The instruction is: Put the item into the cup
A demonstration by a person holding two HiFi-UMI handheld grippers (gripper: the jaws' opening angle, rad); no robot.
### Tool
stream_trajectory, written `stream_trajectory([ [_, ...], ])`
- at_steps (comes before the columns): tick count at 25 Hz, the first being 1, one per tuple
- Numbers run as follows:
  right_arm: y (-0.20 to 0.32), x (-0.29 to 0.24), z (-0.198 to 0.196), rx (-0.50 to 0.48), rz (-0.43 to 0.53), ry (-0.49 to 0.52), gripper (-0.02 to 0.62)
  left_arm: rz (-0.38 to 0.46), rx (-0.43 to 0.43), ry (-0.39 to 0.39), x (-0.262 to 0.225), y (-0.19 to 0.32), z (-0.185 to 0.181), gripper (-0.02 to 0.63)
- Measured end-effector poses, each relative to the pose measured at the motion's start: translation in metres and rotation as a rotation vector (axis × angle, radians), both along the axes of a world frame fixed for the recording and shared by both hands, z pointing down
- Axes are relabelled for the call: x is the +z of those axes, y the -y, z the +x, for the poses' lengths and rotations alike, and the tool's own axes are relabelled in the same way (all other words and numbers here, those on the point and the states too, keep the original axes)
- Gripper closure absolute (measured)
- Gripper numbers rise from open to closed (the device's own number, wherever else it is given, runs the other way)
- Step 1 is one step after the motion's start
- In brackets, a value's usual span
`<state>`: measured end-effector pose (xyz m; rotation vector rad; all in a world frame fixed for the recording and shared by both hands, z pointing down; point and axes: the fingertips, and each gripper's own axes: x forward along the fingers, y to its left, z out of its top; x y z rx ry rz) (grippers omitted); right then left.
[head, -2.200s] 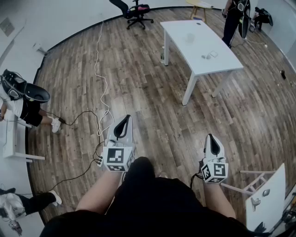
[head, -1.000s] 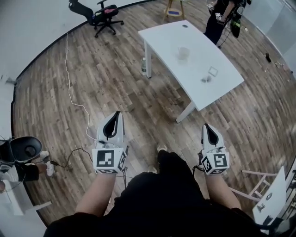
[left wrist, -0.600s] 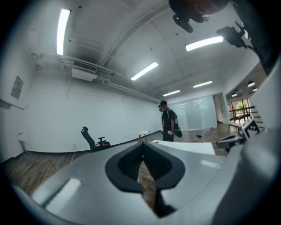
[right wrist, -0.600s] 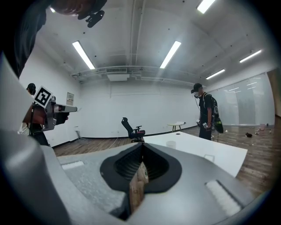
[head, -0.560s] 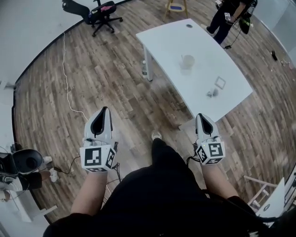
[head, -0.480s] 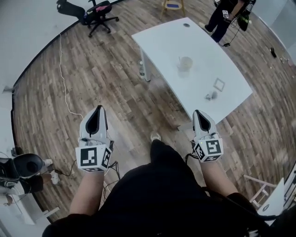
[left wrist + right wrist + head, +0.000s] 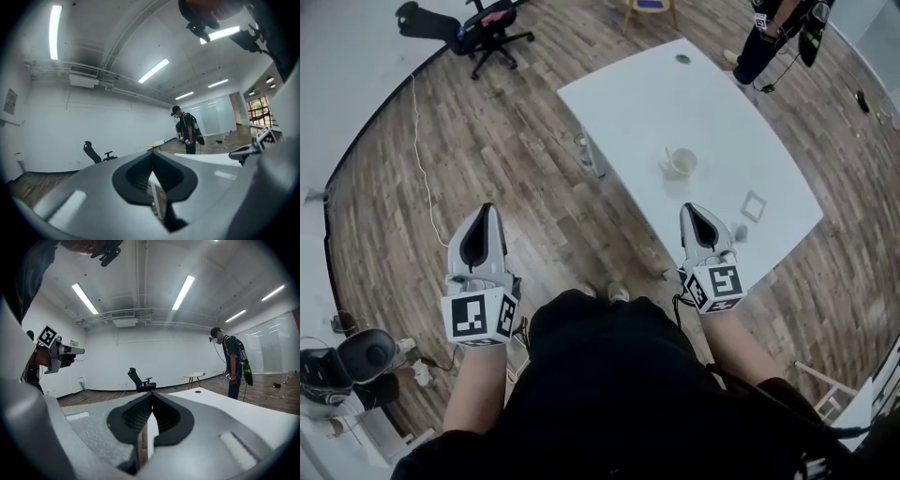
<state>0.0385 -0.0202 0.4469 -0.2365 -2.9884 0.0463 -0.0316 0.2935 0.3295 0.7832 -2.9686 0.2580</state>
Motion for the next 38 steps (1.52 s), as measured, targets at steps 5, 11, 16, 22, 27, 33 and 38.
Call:
stream_trajectory([
  [5, 0.018, 0.002, -0.02, 0.055, 0.034, -0.011, 0.595, -0.008, 0.048, -0.012, 0.016, 0.022, -0.049, 0.6],
  [11, 0.052, 0.001, -0.052, 0.218, 0.043, -0.019, 0.595, 0.023, 0.218, -0.017, 0.024, 0.08, -0.13, 0.6],
  [16, 0.076, -0.006, -0.063, 0.428, 0.052, -0.031, 0.595, 0.018, 0.44, -0.023, 0.025, 0.144, -0.195, 0.6],
  [22, 0.096, -0.009, -0.063, 0.661, 0.053, -0.064, 0.595, 0.01, 0.724, -0.065, 0.035, 0.225, -0.235, 0.6],
  [27, 0.106, -0.01, -0.039, 0.913, 0.016, -0.106, 0.595, -0.008, 0.994, -0.058, 0.041, 0.301, -0.238, 0.6],
  [33, 0.104, -0.037, 0.016, 1.117, 0.088, -0.123, 0.595, 0.052, 1.248, -0.064, 0.028, 0.382, -0.202, 0.6],
  [38, 0.104, -0.019, 0.082, 1.321, -0.025, -0.11, 0.595, 0.082, 1.36, -0.081, 0.025, 0.409, -0.163, 0.6],
])
